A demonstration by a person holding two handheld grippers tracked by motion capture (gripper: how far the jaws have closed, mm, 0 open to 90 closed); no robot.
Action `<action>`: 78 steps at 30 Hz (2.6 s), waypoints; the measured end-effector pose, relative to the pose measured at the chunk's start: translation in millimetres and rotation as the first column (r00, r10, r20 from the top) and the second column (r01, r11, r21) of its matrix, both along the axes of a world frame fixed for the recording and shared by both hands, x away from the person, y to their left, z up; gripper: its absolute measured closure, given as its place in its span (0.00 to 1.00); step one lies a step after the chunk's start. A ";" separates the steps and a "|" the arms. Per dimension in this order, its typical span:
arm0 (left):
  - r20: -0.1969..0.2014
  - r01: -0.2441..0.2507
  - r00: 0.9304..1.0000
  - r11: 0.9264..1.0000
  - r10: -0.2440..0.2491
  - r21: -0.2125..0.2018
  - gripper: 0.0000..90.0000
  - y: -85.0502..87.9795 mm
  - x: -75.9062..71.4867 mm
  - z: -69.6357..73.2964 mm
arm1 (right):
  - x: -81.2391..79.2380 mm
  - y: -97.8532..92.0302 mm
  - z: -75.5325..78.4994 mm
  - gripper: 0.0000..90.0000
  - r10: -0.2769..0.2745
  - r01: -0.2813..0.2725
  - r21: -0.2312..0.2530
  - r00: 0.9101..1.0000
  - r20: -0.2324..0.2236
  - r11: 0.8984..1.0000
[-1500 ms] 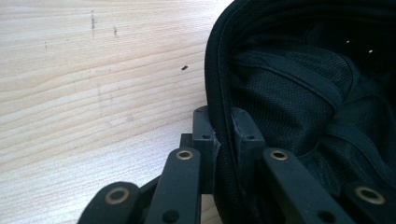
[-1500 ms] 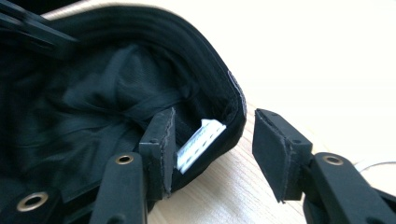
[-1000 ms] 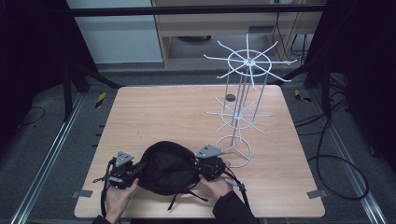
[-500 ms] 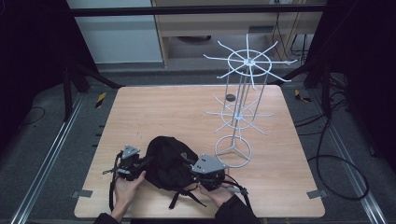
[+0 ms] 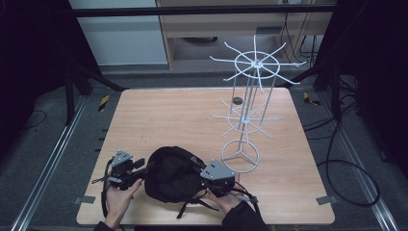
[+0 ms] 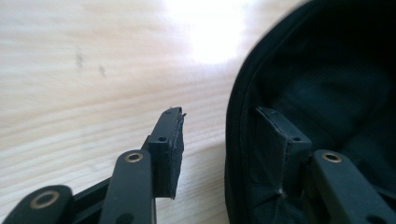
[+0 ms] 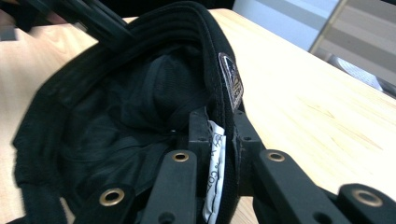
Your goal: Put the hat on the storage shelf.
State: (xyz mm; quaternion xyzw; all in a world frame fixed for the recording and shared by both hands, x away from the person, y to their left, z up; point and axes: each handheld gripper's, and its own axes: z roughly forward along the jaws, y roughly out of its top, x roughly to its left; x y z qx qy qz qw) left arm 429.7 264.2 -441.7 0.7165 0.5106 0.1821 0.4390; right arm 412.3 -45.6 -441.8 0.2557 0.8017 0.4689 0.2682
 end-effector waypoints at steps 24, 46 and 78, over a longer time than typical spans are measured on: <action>0.053 0.206 0.978 0.968 -0.200 -0.143 0.43 -60.7 -5.5 29.9 | -9.7 11.6 4.3 0.91 0.076 -0.076 -0.022 0.996 0.035 0.997; -0.006 0.071 0.997 0.982 -0.074 -0.172 0.59 -79.5 5.6 28.0 | -11.9 25.6 -7.6 0.89 0.192 -0.192 -0.040 0.981 -0.004 0.981; 0.187 0.328 0.938 0.919 -0.291 -0.218 0.92 -68.1 -23.5 63.6 | 1.2 -19.1 -3.9 0.57 0.169 -0.139 0.223 0.978 -0.124 0.965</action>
